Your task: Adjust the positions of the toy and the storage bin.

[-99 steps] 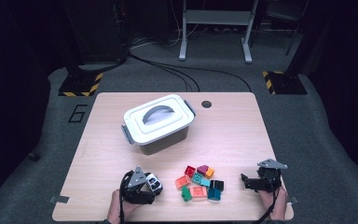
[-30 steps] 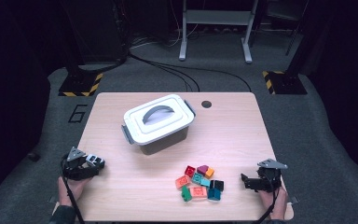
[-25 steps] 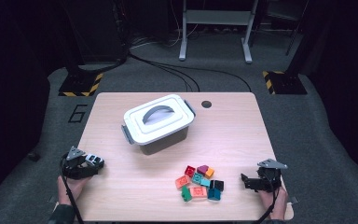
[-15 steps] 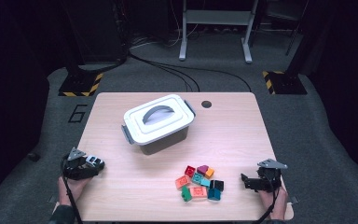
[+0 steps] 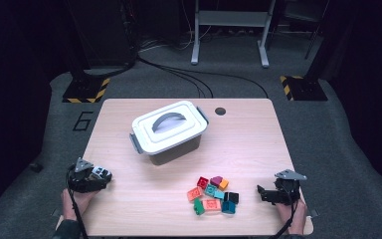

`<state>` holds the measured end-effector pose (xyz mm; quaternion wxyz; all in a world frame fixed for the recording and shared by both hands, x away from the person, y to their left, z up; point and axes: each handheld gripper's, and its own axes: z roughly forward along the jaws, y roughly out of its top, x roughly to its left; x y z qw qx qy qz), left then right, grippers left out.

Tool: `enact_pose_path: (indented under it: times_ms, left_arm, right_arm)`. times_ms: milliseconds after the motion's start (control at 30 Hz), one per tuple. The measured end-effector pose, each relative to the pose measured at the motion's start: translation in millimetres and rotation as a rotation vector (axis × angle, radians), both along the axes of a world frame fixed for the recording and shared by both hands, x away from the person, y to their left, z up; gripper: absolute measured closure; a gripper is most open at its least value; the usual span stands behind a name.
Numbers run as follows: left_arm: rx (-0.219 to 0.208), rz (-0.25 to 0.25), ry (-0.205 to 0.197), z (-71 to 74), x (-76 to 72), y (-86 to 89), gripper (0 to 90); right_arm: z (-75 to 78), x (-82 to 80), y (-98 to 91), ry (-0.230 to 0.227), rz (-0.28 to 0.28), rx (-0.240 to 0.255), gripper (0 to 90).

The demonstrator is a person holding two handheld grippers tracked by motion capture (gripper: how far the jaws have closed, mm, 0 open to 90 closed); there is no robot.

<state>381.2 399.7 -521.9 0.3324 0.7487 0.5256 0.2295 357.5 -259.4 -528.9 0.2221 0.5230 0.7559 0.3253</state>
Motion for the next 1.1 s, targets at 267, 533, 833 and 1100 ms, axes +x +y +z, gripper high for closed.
enact_pose_path:
  times_ms: [267, 533, 833, 1100]
  left_arm:
    - [0.015, -0.027, -0.025, 18.0, -3.3, -4.8, 12.7]
    - [-0.02, -0.12, -0.042, 49.1, 1.1, -22.5, 7.6]
    - [-0.071, -0.221, -0.048, 79.5, 16.0, -43.4, 3.8]
    - [-0.07, -0.298, -0.068, 105.3, 31.4, -63.5, 3.9]
  right_arm:
    - [0.0, 0.0, 0.0, 0.0, 0.0, 0.0, 3.0]
    - [0.0, 0.0, 0.0, 0.0, 0.0, 0.0, 3.0]
    - [0.0, 0.1, -0.1, 0.0, 0.001, 0.0, 3.1]
    - [0.0, 0.0, 0.0, 0.002, 0.0, 0.001, 3.1]
